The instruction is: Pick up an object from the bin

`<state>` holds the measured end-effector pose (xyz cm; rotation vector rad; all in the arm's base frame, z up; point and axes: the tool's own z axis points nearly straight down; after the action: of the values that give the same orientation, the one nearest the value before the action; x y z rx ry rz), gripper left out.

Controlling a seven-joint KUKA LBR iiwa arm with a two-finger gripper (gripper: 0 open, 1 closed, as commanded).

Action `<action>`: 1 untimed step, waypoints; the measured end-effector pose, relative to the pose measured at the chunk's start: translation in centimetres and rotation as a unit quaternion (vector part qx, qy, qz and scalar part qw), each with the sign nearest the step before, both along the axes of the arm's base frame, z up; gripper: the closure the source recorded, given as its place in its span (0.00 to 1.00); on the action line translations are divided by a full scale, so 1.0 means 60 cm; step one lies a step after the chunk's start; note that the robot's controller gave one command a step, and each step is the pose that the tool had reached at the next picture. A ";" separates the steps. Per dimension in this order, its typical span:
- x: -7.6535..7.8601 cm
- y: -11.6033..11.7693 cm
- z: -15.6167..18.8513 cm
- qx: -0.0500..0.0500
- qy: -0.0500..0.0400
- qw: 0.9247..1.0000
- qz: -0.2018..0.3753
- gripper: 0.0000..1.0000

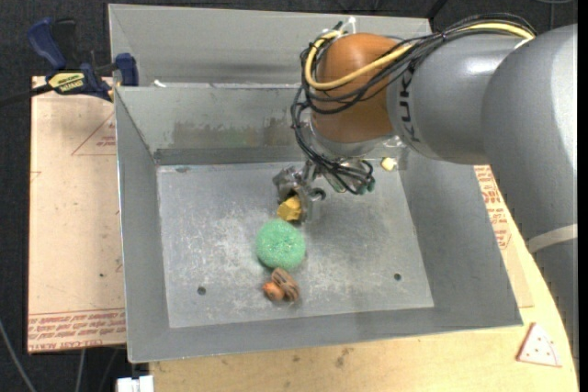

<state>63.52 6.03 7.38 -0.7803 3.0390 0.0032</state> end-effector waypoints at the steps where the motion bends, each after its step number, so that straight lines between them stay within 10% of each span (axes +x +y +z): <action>1: 0.000 0.000 0.000 0.000 0.000 1.000 0.000 1.00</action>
Offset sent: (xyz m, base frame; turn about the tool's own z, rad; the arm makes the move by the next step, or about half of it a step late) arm 0.0000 0.0000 0.0000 0.0000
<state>63.52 6.02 7.38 -0.7801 3.0391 0.0034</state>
